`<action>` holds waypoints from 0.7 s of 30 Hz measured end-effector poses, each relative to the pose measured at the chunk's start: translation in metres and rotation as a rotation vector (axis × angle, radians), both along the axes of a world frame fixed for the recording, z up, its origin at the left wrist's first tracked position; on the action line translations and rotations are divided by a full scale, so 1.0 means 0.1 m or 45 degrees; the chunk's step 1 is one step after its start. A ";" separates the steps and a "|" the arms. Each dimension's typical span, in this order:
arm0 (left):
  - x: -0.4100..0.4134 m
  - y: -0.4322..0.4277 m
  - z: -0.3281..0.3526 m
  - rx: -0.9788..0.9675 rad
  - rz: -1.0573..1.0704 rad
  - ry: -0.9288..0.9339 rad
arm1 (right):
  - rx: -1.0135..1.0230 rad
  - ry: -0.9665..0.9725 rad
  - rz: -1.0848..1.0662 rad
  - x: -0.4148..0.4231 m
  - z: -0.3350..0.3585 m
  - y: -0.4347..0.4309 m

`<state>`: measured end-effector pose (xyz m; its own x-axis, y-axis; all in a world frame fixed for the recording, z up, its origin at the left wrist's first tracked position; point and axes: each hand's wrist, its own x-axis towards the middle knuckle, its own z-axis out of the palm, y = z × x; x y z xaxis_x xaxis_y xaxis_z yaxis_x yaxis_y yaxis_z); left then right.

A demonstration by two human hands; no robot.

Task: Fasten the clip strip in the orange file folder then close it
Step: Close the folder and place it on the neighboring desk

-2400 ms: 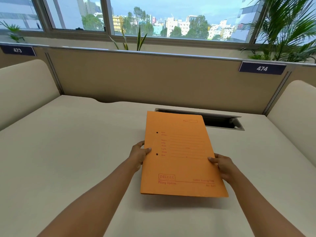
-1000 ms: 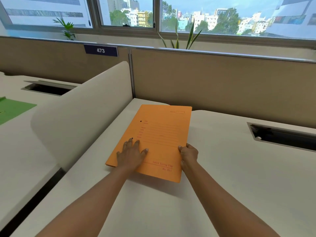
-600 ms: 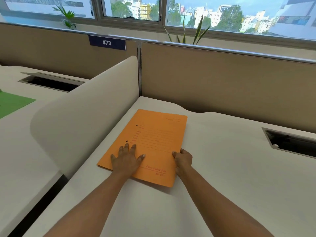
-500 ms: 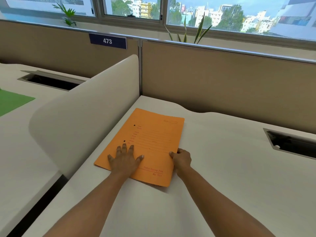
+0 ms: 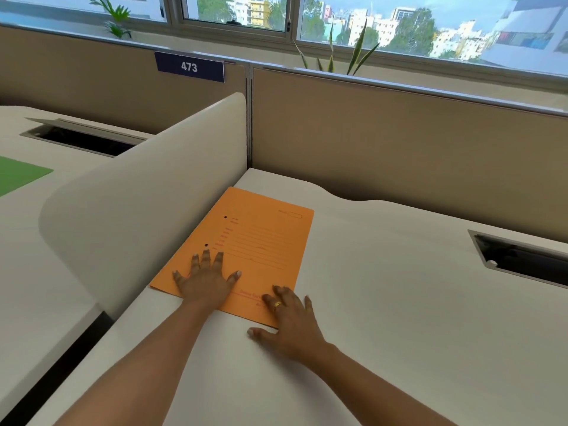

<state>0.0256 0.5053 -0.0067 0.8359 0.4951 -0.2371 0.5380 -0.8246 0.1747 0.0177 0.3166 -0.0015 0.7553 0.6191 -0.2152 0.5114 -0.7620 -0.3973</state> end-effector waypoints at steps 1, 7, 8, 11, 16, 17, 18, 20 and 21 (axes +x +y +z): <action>0.00 0.02 -0.01 0.005 -0.001 -0.001 | -0.016 -0.003 0.022 0.01 -0.02 0.00; -0.01 0.12 -0.08 0.042 -0.017 -0.073 | -0.010 -0.046 0.073 0.07 -0.15 0.04; -0.01 0.12 -0.09 0.050 -0.017 -0.091 | -0.014 -0.052 0.078 0.08 -0.16 0.05; -0.01 0.12 -0.11 0.073 -0.020 -0.129 | -0.027 -0.071 0.099 0.09 -0.17 0.07; 0.06 0.14 -0.13 0.095 -0.036 -0.163 | -0.051 -0.092 0.089 0.21 -0.17 0.12; 0.08 0.14 -0.14 0.096 -0.041 -0.165 | -0.055 -0.088 0.085 0.26 -0.16 0.13; 0.10 0.14 -0.14 0.095 -0.044 -0.163 | -0.056 -0.078 0.080 0.30 -0.14 0.13; 0.16 0.14 -0.14 0.088 -0.047 -0.156 | -0.053 -0.045 0.056 0.40 -0.11 0.16; 0.19 0.14 -0.14 0.082 -0.047 -0.155 | -0.056 -0.043 0.049 0.45 -0.10 0.17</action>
<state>0.0448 0.5193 -0.0210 0.8745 0.4743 -0.1015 0.4850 -0.8552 0.1828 0.0627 0.3336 -0.0118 0.7383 0.6385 -0.2175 0.5534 -0.7577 -0.3459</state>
